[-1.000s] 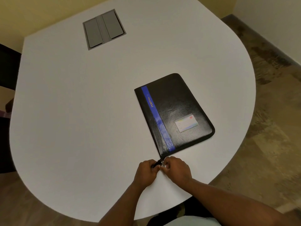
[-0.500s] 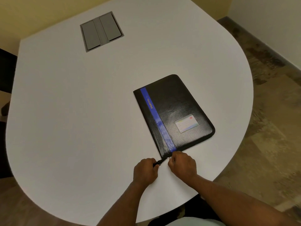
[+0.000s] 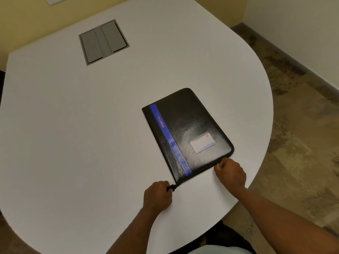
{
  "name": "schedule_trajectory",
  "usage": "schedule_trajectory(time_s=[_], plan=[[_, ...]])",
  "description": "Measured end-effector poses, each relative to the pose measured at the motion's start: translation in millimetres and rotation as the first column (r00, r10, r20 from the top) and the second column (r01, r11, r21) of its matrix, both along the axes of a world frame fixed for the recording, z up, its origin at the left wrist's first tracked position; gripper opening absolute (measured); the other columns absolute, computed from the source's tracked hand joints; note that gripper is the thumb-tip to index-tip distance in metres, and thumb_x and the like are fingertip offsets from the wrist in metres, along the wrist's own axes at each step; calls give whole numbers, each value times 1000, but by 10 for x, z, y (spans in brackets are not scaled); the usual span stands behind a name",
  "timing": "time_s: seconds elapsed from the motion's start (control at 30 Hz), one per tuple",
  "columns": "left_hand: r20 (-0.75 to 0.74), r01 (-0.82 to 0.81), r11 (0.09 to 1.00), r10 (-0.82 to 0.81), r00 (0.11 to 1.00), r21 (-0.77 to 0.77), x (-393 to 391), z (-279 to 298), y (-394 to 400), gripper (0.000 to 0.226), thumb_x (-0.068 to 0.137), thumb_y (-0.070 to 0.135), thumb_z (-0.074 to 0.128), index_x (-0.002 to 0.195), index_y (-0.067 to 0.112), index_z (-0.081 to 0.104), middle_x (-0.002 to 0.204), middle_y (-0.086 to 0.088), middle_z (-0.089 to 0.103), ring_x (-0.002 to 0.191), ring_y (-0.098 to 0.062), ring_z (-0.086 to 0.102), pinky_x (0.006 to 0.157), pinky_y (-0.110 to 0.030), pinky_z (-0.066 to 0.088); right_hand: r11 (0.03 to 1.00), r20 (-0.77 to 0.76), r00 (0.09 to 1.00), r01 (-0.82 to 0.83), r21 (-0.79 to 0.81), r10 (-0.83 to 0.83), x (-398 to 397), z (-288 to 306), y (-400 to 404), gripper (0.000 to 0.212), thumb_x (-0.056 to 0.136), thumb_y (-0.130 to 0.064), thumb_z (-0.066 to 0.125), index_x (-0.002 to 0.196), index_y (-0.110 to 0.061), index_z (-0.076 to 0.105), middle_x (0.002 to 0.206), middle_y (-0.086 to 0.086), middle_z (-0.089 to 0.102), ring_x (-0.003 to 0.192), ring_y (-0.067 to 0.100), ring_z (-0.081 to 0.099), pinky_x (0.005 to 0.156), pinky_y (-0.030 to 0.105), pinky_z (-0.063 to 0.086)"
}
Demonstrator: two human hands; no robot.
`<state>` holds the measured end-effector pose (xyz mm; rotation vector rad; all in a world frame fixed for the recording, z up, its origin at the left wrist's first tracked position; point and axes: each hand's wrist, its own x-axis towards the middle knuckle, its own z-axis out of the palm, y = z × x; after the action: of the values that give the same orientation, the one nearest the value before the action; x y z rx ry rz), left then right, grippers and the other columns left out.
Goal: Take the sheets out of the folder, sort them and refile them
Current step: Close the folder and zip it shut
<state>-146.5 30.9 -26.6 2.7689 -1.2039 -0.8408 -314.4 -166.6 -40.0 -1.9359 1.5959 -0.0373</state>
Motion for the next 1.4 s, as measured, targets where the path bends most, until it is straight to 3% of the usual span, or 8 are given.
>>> schedule_trajectory(time_s=[0.13, 0.23, 0.37, 0.47, 0.6, 0.8, 0.97, 1.4], plan=[[-10, -76, 996, 75, 997, -49, 8, -35, -53, 21, 83, 37, 49, 96, 24, 59, 99, 8, 62, 96, -16, 59, 68, -25, 37, 999, 24, 999, 42, -8, -41, -113, -9, -218, 19, 87, -22, 59, 70, -13, 56, 65, -2, 57, 59, 16, 52, 55, 26, 38], [-3, -247, 946, 252, 968, -209, -8, -69, -153, 48, 83, 53, 55, 121, 24, 51, 116, 6, 55, 107, -17, 55, 82, -31, 45, 1000, 16, 1000, -3, -14, 3, -160, -37, -244, 23, 90, -24, 57, 68, -18, 52, 67, -4, 55, 61, 15, 53, 54, 26, 36], [118, -170, 923, 222, 968, -346, 16, -89, -459, 74, 83, 63, 55, 141, 20, 38, 141, -8, 42, 123, -27, 47, 96, -41, 45, 999, 23, 999, -36, -11, 37, -208, -75, -271, 27, 92, -27, 56, 67, -20, 49, 71, -4, 56, 64, 15, 54, 53, 26, 33], [114, -86, 971, 113, 987, -223, 72, -122, -759, 93, 80, 77, 44, 152, 24, 16, 160, -11, 11, 144, -32, 20, 111, -45, 29, 998, -6, 998, -57, -2, 57, -232, -76, -316, 25, 92, -29, 56, 69, -19, 50, 72, -4, 58, 64, 14, 54, 53, 25, 32], [72, -7, 999, 11, 997, -48, 259, -106, -1074, 111, 70, 86, 43, 153, 31, -7, 159, -10, -21, 146, -37, -9, 116, -52, 14, 999, -20, 999, -47, 11, 47, -204, -107, -342, 26, 90, -31, 57, 68, -19, 51, 71, -6, 57, 64, 14, 54, 54, 26, 32], [99, -16, 1000, 14, 995, 22, 435, -110, -1018, 123, 58, 93, 43, 151, 34, -13, 157, -13, -26, 146, -36, -15, 117, -53, 12, 993, -11, 994, -105, -59, 105, -232, -56, -565, 20, 89, -33, 61, 72, -22, 57, 78, -7, 59, 71, 17, 59, 59, 27, 38], [29, -85, 994, 83, 996, 75, 406, -117, -1330, 138, 52, 88, 60, 148, 34, -22, 152, -16, -35, 142, -42, -23, 117, -53, 8, 985, -62, 986, -161, -54, 158, -295, -163, -987, 20, 90, -35, 57, 73, -26, 54, 81, -9, 59, 71, 16, 57, 61, 30, 44], [-22, -78, 984, 83, 996, 159, 400, -49, -1411, 145, 48, 82, 69, 149, 31, -21, 150, -18, -38, 138, -45, -30, 116, -55, 3, 864, -139, 872, -485, -134, 469, 17, -21, -1623, 24, 92, -48, 54, 85, -25, 58, 89, -8, 59, 80, 21, 61, 65, 30, 39]])
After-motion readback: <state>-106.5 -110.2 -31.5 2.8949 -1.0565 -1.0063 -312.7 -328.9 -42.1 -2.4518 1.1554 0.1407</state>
